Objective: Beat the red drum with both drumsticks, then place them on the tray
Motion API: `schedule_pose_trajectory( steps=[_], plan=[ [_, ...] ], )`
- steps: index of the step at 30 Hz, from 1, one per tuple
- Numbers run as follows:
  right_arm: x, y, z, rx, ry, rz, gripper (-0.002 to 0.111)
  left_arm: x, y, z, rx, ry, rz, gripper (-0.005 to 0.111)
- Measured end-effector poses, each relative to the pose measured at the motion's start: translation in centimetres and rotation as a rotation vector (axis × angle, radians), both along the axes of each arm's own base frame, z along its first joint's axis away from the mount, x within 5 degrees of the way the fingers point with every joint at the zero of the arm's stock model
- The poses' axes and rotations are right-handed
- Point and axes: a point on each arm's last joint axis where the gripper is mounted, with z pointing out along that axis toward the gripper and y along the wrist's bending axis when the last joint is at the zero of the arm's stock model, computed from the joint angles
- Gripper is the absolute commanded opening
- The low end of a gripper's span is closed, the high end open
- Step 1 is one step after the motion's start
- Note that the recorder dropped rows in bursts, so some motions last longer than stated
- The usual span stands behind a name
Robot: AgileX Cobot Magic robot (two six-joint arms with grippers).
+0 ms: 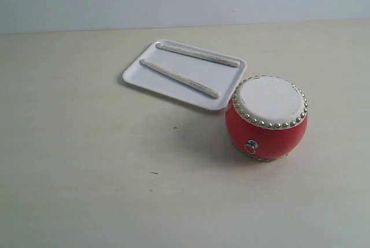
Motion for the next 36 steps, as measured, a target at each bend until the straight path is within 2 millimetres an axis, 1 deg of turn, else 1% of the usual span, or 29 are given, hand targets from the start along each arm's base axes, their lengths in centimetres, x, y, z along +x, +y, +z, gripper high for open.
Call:
schedule_pose_trajectory(
  steps=[2, 7, 9, 10, 14, 18, 21, 23, 36],
  plan=[
    [0.2, 0.0, -0.1, 0.039, -0.022, -0.003, 0.0, 0.0, 0.0, 0.0, 0.0, 0.0, 0.0, 0.0],
    [0.2, -0.1, -0.1, 0.068, -0.031, -0.002, 0.0, 0.0, 0.0, 0.0, 0.0, 0.0, 0.0, 0.0],
    [0.3, 0.0, -0.4, 0.096, -0.023, 0.0, 0.0, 0.0, 0.0, 0.0, 0.0, 0.0, 0.0, 0.0],
    [0.5, -0.1, -1.0, 0.137, -0.002, -0.001, 0.0, 0.0, 0.0, 0.0, 0.0, 0.0, 0.0, 0.0],
    [1.3, -0.4, -3.5, 0.208, 0.083, -0.045, 0.0, 0.0, 0.0, 0.0, 0.0, 0.0, 0.0, 0.0],
    [1.9, -0.4, -6.5, 0.207, 0.165, -0.062, 0.0, 0.0, 0.0, 0.0, 0.0, 0.0, 0.0, 0.0],
    [2.2, -0.4, -8.3, 0.204, 0.217, -0.068, 0.0, 0.0, 0.0, 0.0, 0.0, 0.0, 0.0, 0.0],
    [2.3, -0.4, -9.1, 0.204, 0.245, -0.071, 0.0, 0.0, 0.0, 0.0, 0.0, 0.0, 0.0, 0.0],
    [2.2, -0.4, -9.5, 0.21, 0.28, -0.075, 0.0, 0.0, 0.0, 0.0, 0.0, 0.0, 0.0, 0.0]
  ],
)
